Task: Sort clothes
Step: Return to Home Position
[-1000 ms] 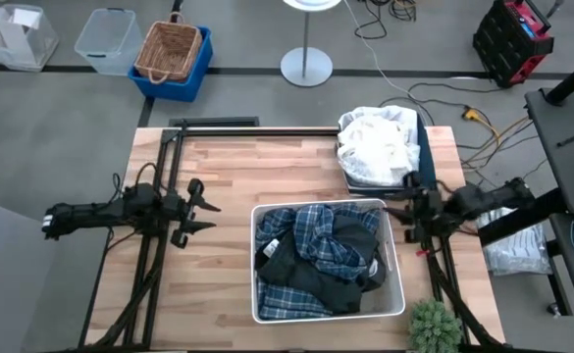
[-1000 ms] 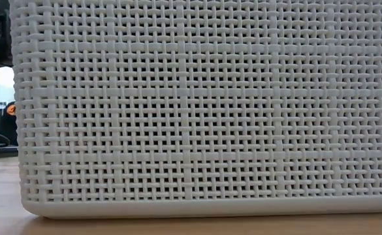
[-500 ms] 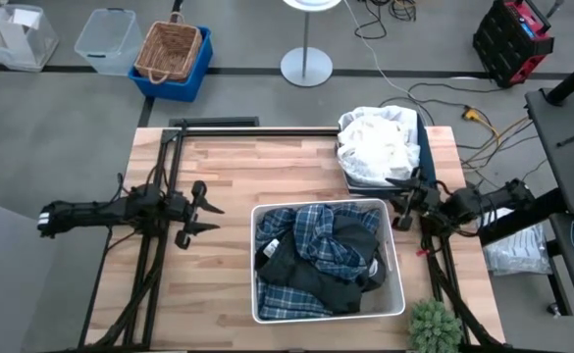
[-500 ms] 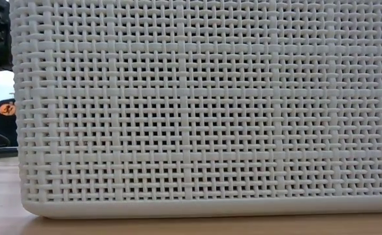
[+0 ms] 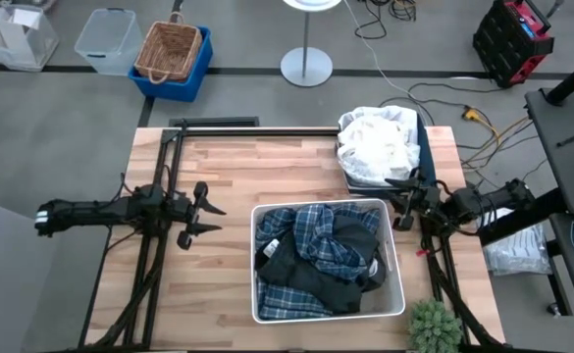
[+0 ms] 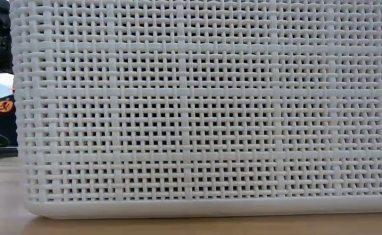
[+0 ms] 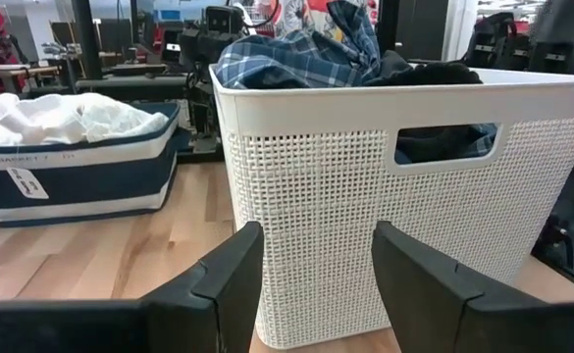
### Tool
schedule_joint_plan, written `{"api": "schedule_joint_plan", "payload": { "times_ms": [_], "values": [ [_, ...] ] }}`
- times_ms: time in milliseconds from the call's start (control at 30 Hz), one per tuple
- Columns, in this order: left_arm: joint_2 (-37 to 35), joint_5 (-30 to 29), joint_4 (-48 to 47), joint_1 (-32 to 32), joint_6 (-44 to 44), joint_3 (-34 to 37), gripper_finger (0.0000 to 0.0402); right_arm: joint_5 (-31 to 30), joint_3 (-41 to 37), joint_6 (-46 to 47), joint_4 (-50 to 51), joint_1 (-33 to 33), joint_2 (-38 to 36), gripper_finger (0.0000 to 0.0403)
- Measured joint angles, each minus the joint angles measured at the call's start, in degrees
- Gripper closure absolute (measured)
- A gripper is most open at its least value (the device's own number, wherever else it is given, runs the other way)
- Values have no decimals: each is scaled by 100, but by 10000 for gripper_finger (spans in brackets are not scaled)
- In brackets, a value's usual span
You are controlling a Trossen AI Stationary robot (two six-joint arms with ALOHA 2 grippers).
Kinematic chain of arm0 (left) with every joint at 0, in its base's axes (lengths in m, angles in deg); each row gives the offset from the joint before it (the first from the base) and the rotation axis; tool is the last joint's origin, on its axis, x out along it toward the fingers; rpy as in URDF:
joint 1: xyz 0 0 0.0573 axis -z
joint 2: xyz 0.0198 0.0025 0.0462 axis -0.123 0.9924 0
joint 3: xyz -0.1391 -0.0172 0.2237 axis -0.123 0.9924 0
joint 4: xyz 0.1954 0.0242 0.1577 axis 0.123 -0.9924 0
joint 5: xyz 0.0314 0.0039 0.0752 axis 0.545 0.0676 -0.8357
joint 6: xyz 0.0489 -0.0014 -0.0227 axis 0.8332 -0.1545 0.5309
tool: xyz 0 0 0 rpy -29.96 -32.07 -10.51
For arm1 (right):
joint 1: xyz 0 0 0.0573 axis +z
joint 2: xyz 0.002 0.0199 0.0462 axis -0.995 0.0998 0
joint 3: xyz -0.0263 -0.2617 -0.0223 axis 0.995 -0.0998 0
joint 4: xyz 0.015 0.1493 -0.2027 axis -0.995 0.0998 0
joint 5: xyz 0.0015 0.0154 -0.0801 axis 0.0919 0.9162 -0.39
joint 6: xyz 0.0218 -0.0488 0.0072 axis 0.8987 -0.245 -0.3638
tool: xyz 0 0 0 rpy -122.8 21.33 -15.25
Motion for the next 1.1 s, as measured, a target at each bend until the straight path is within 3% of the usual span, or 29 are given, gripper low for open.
{"api": "schedule_joint_plan", "payload": {
  "times_ms": [1100],
  "values": [
    [286,2,0,0,0,0,229,0,4,-4,2,0,2,311]
  ]
}}
